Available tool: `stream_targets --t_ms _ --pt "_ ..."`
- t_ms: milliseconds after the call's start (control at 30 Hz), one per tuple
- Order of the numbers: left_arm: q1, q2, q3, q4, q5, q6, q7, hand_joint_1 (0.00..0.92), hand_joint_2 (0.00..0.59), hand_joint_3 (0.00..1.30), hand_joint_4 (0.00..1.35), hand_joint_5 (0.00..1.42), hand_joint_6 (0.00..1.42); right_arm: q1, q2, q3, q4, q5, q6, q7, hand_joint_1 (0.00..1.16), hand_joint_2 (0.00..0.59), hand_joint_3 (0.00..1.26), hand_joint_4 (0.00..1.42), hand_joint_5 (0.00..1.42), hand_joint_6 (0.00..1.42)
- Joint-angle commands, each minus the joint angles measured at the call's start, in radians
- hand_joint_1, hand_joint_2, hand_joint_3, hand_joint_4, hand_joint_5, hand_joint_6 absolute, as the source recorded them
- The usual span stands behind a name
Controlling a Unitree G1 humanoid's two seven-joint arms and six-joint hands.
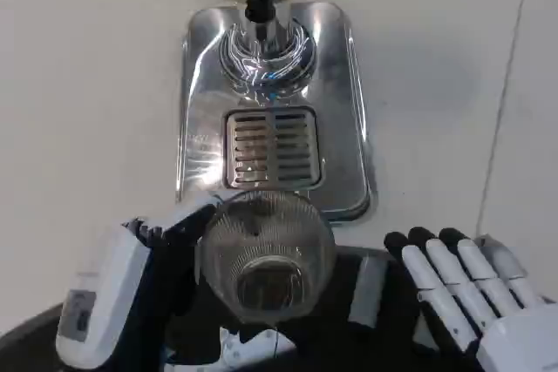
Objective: Grasp the cup under the faucet to collect the drink, then remove the cup.
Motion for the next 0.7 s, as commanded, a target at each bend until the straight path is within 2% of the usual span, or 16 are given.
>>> stream_targets --t_ms 33,400,600,700 --pt "-0.01 0.007 0.007 0.007 -0.019 -0.012 0.001 0.722 0.087 1.21 1.29 1.38 1.42 0.017 0.006 -0.003 -0.024 0.015 -0.005 -0.005 0.02 0.586 0.0 0.0 0.0 0.0" --pt "-0.049 -0.013 0.003 0.032 -0.012 0.014 0.007 0.724 0.088 1.21 1.29 1.38 1.42 -0.03 0.016 -0.013 -0.037 0.035 0.023 0.044 0.02 0.586 0.0 0.0 0.0 0.0" --pt "-0.166 -0.057 -0.005 0.129 0.023 0.069 0.052 0.724 0.088 1.21 1.29 1.38 1.42 -0.058 0.057 -0.005 -0.027 0.008 0.077 0.065 0.02 0.586 0.0 0.0 0.0 0.0" --pt "-0.255 -0.066 -0.012 0.211 0.035 0.1 0.077 0.724 0.088 1.21 1.29 1.38 1.42 -0.106 0.067 0.006 -0.033 -0.008 0.107 0.108 0.02 0.586 0.0 0.0 0.0 0.0"
